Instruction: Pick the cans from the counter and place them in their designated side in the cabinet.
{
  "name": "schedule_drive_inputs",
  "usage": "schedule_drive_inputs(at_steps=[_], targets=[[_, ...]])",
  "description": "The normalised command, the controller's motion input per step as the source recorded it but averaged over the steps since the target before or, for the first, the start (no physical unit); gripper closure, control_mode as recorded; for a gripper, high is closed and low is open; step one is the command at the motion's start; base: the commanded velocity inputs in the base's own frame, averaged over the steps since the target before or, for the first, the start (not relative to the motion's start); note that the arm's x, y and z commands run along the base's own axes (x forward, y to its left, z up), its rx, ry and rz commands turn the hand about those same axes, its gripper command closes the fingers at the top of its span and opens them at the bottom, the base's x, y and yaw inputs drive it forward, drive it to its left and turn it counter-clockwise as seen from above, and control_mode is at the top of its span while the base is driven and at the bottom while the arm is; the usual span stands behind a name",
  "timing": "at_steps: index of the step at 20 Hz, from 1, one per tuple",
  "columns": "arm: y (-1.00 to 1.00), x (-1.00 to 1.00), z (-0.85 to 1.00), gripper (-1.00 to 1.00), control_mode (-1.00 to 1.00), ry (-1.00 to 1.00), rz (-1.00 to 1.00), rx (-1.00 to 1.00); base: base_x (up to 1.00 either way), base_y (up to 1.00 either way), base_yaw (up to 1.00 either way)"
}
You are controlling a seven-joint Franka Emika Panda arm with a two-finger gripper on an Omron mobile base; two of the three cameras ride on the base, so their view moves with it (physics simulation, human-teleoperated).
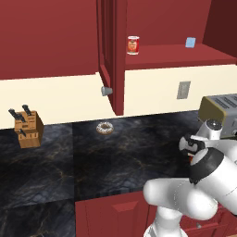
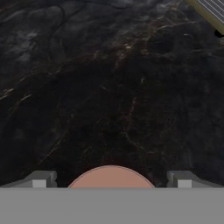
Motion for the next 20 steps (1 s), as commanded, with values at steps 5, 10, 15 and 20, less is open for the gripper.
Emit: schedule_drive_inputs(at_steps=[5, 10, 15, 20], targets=[[-0.07, 0.14, -0.13, 1.00, -1.00, 0.02, 0.00, 0.00, 0.00, 0.00, 0.00], [-0.03, 0.05, 0.02, 1.00, -1.00, 0.03, 0.00, 0.02, 0.00, 0.00, 0.00], [0.00, 0.12, 0.26, 1.00, -1.00, 0.00, 0.00, 0.04, 0.00, 0.00, 0.00], [0.00, 0.06, 0.30, 1.00, -1.00, 0.00, 0.00, 0.03, 0.00, 0.00, 0.00]])
